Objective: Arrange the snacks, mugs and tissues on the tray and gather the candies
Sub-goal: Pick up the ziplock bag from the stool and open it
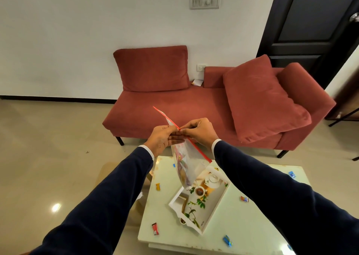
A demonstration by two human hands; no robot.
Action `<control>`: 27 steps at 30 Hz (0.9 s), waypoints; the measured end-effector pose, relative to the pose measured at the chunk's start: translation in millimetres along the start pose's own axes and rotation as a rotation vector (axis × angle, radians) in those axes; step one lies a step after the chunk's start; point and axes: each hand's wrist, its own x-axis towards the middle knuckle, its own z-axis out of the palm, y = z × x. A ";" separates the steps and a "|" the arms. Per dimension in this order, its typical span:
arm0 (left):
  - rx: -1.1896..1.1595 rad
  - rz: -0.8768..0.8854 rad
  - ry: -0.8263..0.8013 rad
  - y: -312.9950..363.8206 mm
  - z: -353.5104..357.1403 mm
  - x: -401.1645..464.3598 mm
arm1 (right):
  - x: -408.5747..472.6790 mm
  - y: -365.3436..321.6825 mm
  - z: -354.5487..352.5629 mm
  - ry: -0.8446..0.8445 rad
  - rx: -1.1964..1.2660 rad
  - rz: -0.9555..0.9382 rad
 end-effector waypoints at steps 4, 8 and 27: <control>0.031 0.011 0.026 -2.6 3.1 0.2 | 4.4 -3.6 1.2 0.006 0.000 0.081; 0.059 0.027 0.007 -5.0 -0.2 0.5 | 6.9 -6.0 0.8 -0.009 -0.068 0.075; 0.120 0.001 -0.062 -4.9 -1.7 5.9 | 10.1 10.1 7.8 -0.085 -0.133 0.012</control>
